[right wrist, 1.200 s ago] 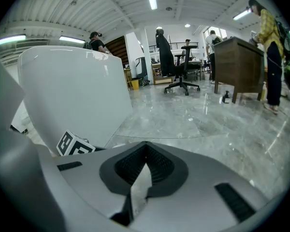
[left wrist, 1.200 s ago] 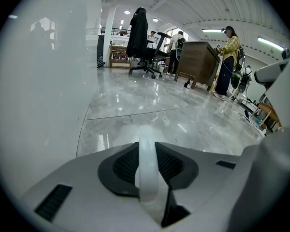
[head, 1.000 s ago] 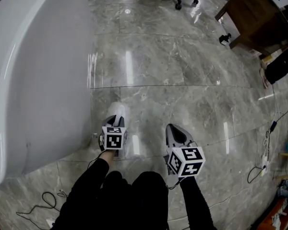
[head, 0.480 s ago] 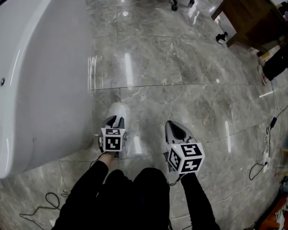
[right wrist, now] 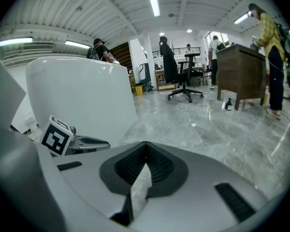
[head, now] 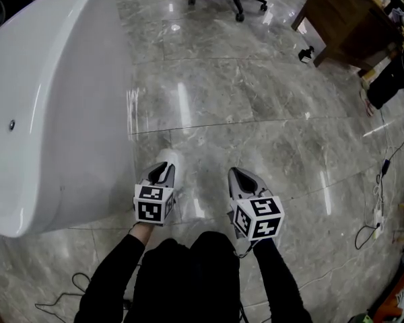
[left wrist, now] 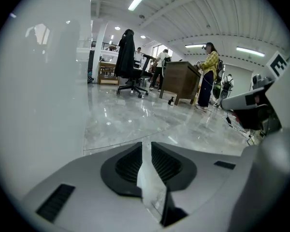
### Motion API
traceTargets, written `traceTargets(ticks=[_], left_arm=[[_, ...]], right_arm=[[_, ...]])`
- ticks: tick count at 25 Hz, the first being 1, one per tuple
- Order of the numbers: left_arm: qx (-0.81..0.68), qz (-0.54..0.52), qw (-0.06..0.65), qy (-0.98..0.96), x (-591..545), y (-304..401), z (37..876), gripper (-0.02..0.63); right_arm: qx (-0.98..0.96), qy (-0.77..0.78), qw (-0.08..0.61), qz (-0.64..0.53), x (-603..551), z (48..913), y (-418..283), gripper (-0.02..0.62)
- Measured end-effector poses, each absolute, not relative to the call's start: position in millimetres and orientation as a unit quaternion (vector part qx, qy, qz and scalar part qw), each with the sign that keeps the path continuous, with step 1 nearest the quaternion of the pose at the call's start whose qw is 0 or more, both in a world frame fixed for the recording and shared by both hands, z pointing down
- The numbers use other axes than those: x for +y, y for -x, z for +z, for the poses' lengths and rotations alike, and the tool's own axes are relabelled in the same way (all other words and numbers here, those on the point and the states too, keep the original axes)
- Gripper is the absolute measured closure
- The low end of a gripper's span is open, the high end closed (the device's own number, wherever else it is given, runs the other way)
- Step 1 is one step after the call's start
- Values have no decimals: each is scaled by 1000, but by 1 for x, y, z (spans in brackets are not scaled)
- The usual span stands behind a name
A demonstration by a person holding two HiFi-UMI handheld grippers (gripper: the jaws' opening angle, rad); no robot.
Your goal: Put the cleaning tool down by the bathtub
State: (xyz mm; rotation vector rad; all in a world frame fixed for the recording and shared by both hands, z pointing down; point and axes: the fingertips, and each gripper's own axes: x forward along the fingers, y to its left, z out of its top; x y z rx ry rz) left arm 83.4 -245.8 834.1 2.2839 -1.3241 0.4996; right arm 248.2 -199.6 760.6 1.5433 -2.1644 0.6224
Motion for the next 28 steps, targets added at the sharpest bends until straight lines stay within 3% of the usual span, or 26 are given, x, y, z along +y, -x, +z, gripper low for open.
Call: traceTargets(ticks=[6, 28], left_arm=[[-460, 162, 207, -848, -235, -90, 802, 597], [-454, 119, 187, -863, -223, -80, 755, 598]], right_arm=[[-789, -538, 213, 206, -190, 754, -237, 595], [-802, -524, 215, 191, -178, 748, -222, 595]])
